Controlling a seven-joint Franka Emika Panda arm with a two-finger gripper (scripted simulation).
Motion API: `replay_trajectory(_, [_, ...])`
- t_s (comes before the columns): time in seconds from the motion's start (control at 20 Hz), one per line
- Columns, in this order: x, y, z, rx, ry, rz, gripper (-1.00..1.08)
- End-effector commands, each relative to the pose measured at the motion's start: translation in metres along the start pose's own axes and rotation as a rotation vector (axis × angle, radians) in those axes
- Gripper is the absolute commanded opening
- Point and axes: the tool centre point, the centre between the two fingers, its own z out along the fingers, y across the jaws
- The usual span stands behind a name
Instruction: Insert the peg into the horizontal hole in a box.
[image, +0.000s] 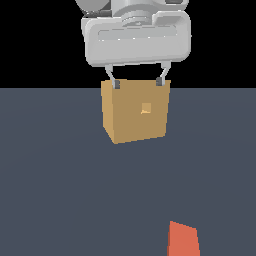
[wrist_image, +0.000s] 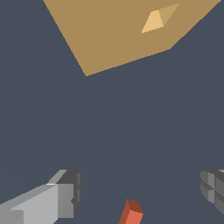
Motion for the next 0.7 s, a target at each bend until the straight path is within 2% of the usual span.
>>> replay_trajectory(0.0, [0.000,0.000,0.000,0.000,0.000,0.000,1.00])
replay_trajectory(0.3, [-0.020,0.002,0.009,0.004,0.000,0.021,1.00])
replay_trajectory(0.65, [-0.090,0.006,0.039,0.017,-0.002,0.095,1.00])
